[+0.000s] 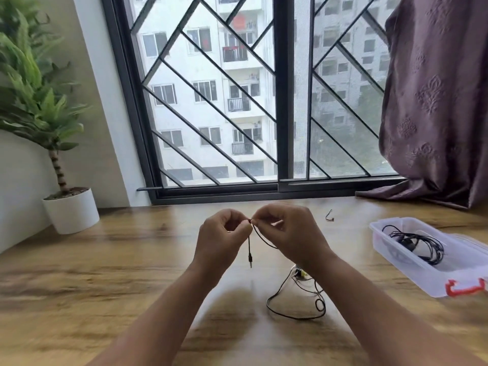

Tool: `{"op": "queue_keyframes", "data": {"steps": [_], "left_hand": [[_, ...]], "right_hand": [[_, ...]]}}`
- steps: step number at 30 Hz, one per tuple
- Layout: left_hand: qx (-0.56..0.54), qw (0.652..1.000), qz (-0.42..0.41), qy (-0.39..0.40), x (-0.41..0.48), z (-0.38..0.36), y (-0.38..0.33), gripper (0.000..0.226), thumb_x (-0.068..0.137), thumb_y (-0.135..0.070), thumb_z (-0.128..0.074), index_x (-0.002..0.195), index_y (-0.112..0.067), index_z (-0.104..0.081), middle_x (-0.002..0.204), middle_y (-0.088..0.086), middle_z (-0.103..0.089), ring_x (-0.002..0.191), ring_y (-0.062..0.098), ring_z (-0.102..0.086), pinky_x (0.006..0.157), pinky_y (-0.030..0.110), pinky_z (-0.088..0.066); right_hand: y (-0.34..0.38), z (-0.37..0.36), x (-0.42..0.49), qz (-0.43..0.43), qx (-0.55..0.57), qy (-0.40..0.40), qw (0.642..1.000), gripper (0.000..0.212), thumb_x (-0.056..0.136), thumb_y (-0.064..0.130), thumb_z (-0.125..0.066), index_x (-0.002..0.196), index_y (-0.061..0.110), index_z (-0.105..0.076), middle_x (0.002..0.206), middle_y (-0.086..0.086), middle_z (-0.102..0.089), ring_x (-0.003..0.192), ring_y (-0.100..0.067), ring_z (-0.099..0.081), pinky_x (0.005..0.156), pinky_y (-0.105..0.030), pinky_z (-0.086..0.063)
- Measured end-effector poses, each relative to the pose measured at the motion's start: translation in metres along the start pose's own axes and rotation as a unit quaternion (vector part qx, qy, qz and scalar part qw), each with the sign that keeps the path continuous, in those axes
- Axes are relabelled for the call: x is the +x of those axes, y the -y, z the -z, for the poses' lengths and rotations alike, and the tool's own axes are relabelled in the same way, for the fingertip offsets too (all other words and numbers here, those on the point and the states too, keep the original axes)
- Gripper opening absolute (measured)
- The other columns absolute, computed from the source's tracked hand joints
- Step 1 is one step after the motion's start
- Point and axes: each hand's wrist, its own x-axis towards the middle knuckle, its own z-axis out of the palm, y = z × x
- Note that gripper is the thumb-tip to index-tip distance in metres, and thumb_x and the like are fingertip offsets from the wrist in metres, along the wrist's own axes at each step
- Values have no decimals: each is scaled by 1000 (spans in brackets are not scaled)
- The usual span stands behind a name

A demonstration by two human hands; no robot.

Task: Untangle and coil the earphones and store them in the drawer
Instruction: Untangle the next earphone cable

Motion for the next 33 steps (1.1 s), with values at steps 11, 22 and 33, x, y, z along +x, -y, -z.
{"op": "queue_keyframes", "data": {"steps": [11,22,33], "left_hand": [[-46,998,26,27,-1,2,0,14,73,-30,-73,82,-19,-75,82,16,-73,84,39,-69,82,53,-57],[-170,981,75,49,-2,2,-6,7,87,2,-67,93,5,-70,96,26,-73,89,29,-71,92,39,-58],[-201,974,100,41,-3,0,-6,3,87,7,-65,88,5,-69,103,35,-68,90,29,-66,98,45,-52]], "right_hand": [[3,-2,-1,-20,37,8,999,14,85,5,-76,88,17,-81,80,10,-77,79,-5,-74,73,-21,-59],[0,-3,0,-108,150,18,983,7,86,14,-76,82,19,-78,76,1,-75,69,-4,-69,66,-22,-51],[0,-9,-3,-46,40,-2,998,12,82,16,-75,86,28,-74,85,10,-73,80,-6,-72,65,-15,-52]]}}
